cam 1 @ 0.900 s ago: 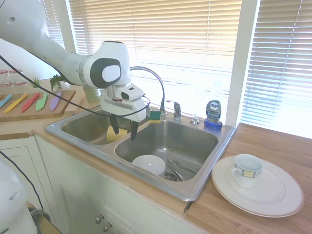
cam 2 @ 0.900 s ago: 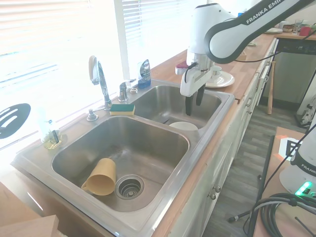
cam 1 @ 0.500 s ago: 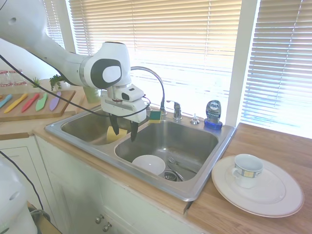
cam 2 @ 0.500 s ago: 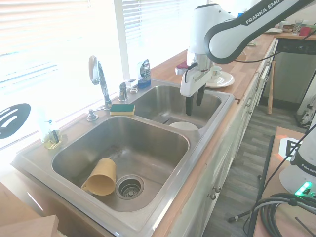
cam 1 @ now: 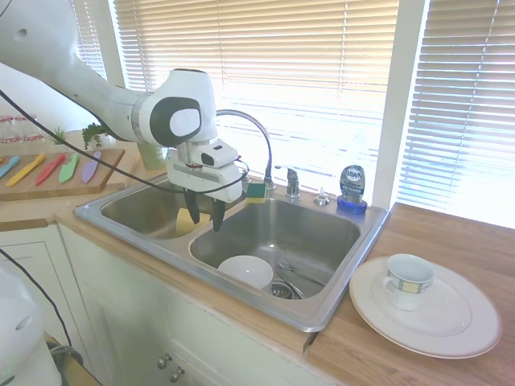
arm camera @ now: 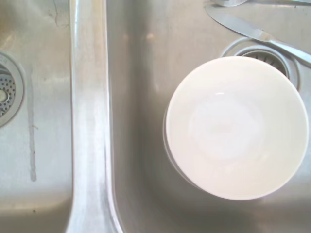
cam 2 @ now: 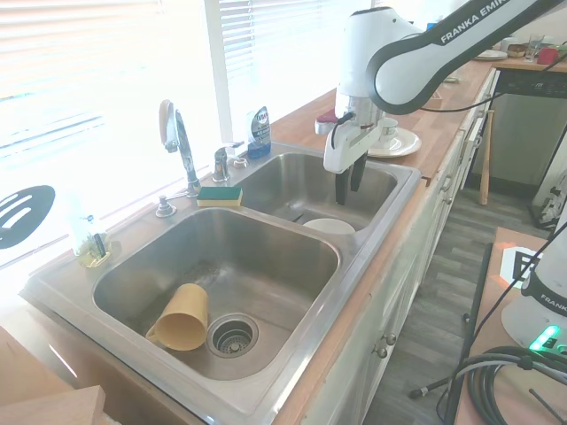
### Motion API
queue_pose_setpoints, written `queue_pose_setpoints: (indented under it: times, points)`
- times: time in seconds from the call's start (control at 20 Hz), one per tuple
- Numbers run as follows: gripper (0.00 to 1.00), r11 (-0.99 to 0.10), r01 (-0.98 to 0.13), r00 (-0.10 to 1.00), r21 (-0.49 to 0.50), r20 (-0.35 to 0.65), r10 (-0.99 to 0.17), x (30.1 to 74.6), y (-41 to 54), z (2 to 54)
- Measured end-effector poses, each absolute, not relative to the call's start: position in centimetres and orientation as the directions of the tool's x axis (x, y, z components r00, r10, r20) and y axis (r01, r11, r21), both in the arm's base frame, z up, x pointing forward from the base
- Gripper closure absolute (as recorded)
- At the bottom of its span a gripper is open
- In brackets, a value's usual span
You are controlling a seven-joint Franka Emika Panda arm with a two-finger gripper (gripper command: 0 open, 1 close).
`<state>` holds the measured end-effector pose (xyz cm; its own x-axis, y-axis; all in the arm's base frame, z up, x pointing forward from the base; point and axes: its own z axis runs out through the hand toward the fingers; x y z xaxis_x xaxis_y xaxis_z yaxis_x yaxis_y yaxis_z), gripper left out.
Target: Turn on the faucet
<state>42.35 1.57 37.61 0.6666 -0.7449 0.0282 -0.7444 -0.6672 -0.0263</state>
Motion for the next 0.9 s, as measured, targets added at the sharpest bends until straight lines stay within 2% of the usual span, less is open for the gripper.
queue_pose_setpoints:
  times: [0.55, 0.75, 0.9]
  points:
    - [1.00, -0.659, -0.751, 0.658, -0.031, 0.037, -0.752, 42.8, 1.2, 38.0]
    - [1.00, -0.657, -0.753, 0.655, -0.039, 0.055, -0.754, 45.1, 2.0, 38.1]
    - [1.00, -0.644, -0.764, 0.641, -0.040, 0.071, -0.764, 48.4, 2.4, 38.2]
